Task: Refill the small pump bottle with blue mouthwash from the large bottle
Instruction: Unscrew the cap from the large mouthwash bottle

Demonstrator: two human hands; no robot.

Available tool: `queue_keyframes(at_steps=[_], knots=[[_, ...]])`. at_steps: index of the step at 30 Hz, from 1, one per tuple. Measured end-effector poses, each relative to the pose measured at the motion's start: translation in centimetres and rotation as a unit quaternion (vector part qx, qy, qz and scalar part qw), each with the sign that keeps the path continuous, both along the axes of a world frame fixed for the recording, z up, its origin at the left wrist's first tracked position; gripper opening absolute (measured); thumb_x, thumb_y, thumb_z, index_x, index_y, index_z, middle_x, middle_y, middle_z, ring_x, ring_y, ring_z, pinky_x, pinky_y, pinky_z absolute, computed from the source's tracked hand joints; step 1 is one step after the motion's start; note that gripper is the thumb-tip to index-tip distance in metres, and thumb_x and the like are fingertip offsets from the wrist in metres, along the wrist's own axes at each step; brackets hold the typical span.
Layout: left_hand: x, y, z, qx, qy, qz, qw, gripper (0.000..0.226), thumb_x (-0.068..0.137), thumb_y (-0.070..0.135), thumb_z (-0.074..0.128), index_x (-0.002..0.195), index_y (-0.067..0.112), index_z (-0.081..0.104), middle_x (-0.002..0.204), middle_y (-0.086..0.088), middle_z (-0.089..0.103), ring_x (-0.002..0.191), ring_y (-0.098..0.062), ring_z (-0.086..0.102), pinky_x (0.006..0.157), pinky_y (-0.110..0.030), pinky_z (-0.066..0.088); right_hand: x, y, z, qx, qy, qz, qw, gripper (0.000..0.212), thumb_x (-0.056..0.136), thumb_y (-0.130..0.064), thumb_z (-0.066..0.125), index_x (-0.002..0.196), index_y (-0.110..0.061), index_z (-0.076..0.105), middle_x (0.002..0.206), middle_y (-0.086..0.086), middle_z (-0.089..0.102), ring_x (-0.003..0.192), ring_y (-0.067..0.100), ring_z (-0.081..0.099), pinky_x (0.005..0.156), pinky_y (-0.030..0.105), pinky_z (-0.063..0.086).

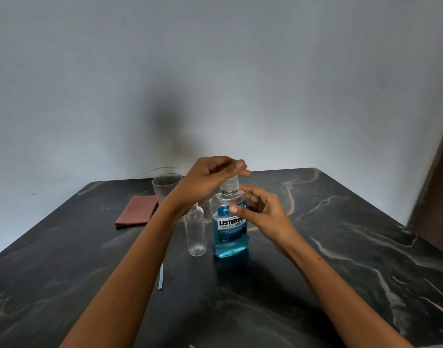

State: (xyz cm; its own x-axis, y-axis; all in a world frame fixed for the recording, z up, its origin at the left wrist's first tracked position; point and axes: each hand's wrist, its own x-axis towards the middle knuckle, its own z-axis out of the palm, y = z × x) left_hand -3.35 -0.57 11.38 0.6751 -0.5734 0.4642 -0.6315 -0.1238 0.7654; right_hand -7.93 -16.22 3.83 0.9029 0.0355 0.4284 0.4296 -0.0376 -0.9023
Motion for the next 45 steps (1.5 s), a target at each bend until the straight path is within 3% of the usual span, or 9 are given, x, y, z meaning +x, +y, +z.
queue_keyframes(at_steps=[2, 6, 11, 15, 24, 31, 37, 40, 45], knots=[[0.2, -1.4, 0.3, -0.018, 0.051, -0.032, 0.998, 0.048, 0.085, 0.055, 0.045, 0.099, 0.017, 0.071, 0.097, 0.001, 0.076, 0.098, -0.012, 0.069, 0.094, -0.029, 0.051, 0.0, -0.2, 0.1, -0.007, 0.001, 0.019, 1.000, 0.044, 0.075, -0.017, 0.074, 0.117, -0.010, 0.063, 0.110, 0.005, 0.072, 0.104, 0.018, 0.068, 0.084, 0.026, 0.056], [0.4, -3.2, 0.7, -0.035, 0.110, -0.075, 0.990, 0.052, 0.087, 0.056, 0.046, 0.063, 0.017, 0.070, 0.063, -0.006, 0.072, 0.062, -0.020, 0.070, 0.067, -0.021, 0.055, 0.0, -0.7, 0.5, -0.023, 0.023, 0.035, 0.999, 0.035, 0.075, -0.021, 0.075, 0.106, -0.008, 0.067, 0.105, 0.008, 0.073, 0.102, 0.021, 0.068, 0.082, 0.027, 0.056], [0.7, -4.2, 0.5, -0.057, 0.119, -0.001, 0.991, 0.063, 0.090, 0.055, 0.049, 0.040, 0.017, 0.047, 0.030, 0.002, 0.039, 0.028, -0.012, 0.038, 0.041, -0.018, 0.040, -0.1, -0.5, 0.7, -0.022, 0.031, 0.028, 0.999, 0.028, 0.076, -0.011, 0.075, 0.103, -0.010, 0.068, 0.095, 0.004, 0.076, 0.093, 0.017, 0.071, 0.074, 0.023, 0.056], [0.7, -5.3, 0.2, -0.149, 0.112, 0.119, 0.975, 0.061, 0.093, 0.047, 0.050, 0.042, 0.013, 0.046, 0.029, 0.003, 0.039, 0.026, -0.011, 0.037, 0.040, -0.019, 0.040, 0.0, 0.6, 0.6, -0.047, 0.017, -0.062, 0.997, 0.029, 0.071, -0.013, 0.080, 0.097, -0.015, 0.068, 0.086, -0.005, 0.076, 0.084, 0.007, 0.072, 0.067, 0.016, 0.055], [0.3, -6.8, -0.1, -0.226, 0.082, 0.252, 0.937, 0.060, 0.095, 0.043, 0.049, 0.042, 0.014, 0.047, 0.031, 0.004, 0.043, 0.028, -0.012, 0.043, 0.054, -0.027, 0.043, -0.6, 1.8, 0.3, -0.061, 0.012, -0.161, 0.985, 0.040, 0.068, -0.015, 0.082, 0.105, -0.011, 0.067, 0.098, 0.003, 0.075, 0.090, 0.012, 0.071, 0.085, 0.034, 0.057], [0.2, -7.3, 0.0, -0.246, 0.060, 0.302, 0.919, 0.062, 0.093, 0.043, 0.051, 0.039, 0.015, 0.048, 0.039, -0.001, 0.049, 0.041, -0.024, 0.052, 0.067, -0.046, 0.055, -0.9, 2.6, 0.1, -0.105, -0.005, -0.240, 0.965, 0.036, 0.071, -0.015, 0.081, 0.100, -0.024, 0.062, 0.080, -0.022, 0.061, 0.068, -0.013, 0.061, 0.059, 0.002, 0.047], [0.4, -7.5, 0.1, -0.249, 0.052, 0.329, 0.909, 0.062, 0.094, 0.042, 0.050, 0.039, 0.014, 0.047, 0.041, -0.002, 0.051, 0.045, -0.027, 0.055, 0.064, -0.043, 0.055, -1.2, 3.2, 0.3, -0.130, -0.017, -0.300, 0.945, 0.038, 0.072, -0.017, 0.080, 0.107, -0.015, 0.065, 0.095, -0.003, 0.071, 0.081, 0.005, 0.064, 0.075, 0.024, 0.058], [0.1, -7.6, 0.2, -0.215, 0.005, 0.388, 0.896, 0.066, 0.095, 0.045, 0.046, 0.050, -0.002, 0.056, 0.051, -0.014, 0.060, 0.056, -0.034, 0.061, 0.062, -0.042, 0.052, -1.4, 3.6, -0.1, -0.152, -0.055, -0.333, 0.929, 0.036, 0.073, -0.014, 0.078, 0.107, -0.009, 0.065, 0.093, 0.000, 0.072, 0.081, 0.010, 0.068, 0.076, 0.033, 0.060], [-0.2, -7.1, -0.2, -0.196, -0.006, 0.338, 0.920, 0.069, 0.100, 0.045, 0.031, 0.052, 0.002, 0.054, 0.050, -0.015, 0.058, 0.052, -0.032, 0.059, 0.060, -0.036, 0.050, -1.2, 3.3, -0.2, -0.157, -0.066, -0.329, 0.929, 0.040, 0.072, -0.022, 0.080, 0.108, -0.011, 0.066, 0.098, 0.002, 0.074, 0.086, 0.012, 0.070, 0.076, 0.031, 0.060]])
